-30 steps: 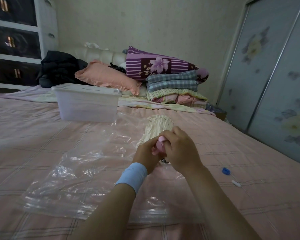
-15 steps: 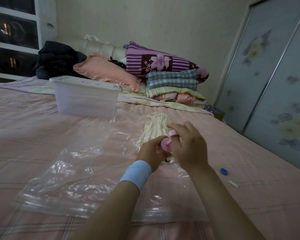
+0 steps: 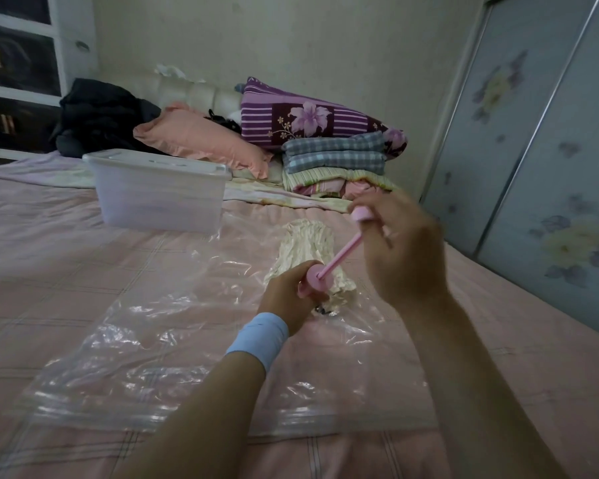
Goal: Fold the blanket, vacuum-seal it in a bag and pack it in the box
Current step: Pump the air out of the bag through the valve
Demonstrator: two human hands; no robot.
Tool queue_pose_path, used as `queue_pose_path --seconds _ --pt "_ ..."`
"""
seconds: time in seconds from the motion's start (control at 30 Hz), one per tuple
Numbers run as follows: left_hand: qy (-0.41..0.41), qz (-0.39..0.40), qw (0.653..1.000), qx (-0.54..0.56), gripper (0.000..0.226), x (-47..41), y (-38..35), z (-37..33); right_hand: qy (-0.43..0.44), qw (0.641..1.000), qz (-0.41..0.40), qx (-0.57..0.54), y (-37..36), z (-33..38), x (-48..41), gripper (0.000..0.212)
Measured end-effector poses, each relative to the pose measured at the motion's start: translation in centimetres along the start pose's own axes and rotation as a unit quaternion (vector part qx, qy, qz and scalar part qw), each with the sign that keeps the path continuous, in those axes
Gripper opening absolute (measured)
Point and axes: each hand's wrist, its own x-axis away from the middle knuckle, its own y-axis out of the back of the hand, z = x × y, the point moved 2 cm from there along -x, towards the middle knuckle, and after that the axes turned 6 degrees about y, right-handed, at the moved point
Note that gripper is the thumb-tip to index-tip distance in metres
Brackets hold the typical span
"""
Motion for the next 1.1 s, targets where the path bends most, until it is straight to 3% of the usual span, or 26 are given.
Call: queue_pose_path --seconds 0.23,0.4,0.53,0.63,0.7,0.77,0.9,1.1 --pt "0.004 -0.011 0.999 -0.045 0.049 -0.1 0.0 1.0 0.014 1.0 0.008 -0.006 -2.9 0.5 1.4 0.028" --pt "0.008 0.003 0.999 -0.053 0.029 -0.3 0.3 0.3 -0.092 0.978 0.185 0.003 -7.8 -1.8 6.1 0.042" --pt "0.002 0.035 0.995 -0.088 0.03 -0.8 0.9 -0.4 -0.148 0.969 0.189 -0.066 -9.5 -3.1 7.7 0.04" --pt "0.004 0.071 0.995 -0.07 0.043 -1.1 1.4 0.1 -0.158 0.964 0.191 -0.097 -9.5 -3.0 7.9 0.068" --pt "-0.006 0.088 0.993 -0.083 0.043 -1.3 1.5 0.8 -0.214 0.952 0.162 -0.149 -9.5 -3.2 8.3 0.09" --pt "-0.012 0.09 0.992 -0.085 0.041 -1.4 1.4 1.1 -0.278 0.933 0.123 -0.191 -9.7 -3.4 8.7 0.099" --pt "-0.008 0.08 0.993 -0.091 0.045 -1.7 1.2 1.3 -0.358 0.905 0.087 -0.211 -10.7 -4.2 9.6 0.074" --pt "0.018 0.057 0.993 -0.097 0.035 -2.6 1.5 2.0 -0.355 0.905 0.073 -0.223 -11.5 -4.6 9.7 0.05"
